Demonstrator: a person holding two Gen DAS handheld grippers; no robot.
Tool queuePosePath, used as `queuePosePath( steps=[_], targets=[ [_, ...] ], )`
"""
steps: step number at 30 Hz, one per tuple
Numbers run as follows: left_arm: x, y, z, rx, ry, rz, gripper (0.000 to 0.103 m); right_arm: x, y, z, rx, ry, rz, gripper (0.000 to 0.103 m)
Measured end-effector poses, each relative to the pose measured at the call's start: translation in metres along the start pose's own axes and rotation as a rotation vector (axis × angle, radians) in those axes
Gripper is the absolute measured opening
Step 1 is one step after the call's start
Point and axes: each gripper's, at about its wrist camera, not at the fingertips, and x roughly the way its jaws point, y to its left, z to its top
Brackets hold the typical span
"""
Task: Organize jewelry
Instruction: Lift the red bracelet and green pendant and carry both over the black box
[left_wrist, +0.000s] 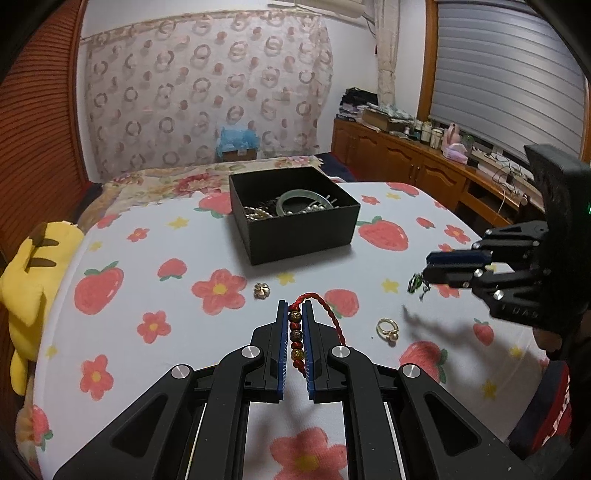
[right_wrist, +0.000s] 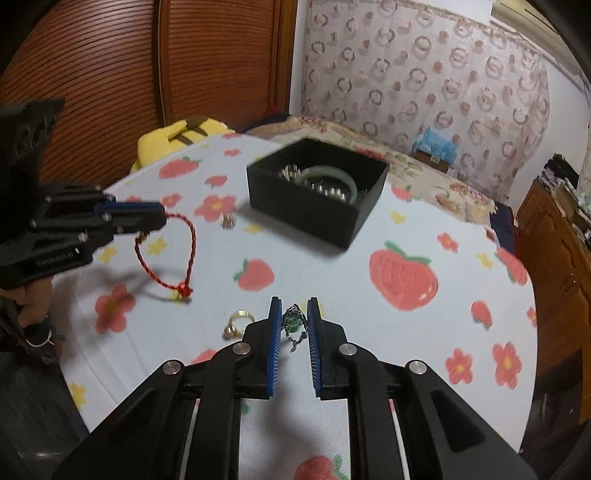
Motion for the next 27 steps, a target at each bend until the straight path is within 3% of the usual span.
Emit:
queuePosePath(
  steps=[10, 17, 27],
  targets=[
    [-0.006, 0.012, 0.012, -0.010, -0.040, 0.018, 0.007, -0.006, 0.002, 0.048, -0.026, -0.070, 0.004, 0.016],
    [-0.008, 0.024, 0.027, -0.020, -0.067, 0.031, 0.007, 0.015, -0.006, 0.079, -0.026, -0.079, -0.021, 0.016],
    [-0.013, 0.021, 0.052, 0.009, -0.110, 0.032, 0.007, 0.048, -0.042, 0.102, 0.113, -0.108, -0.014, 0.016]
  ],
)
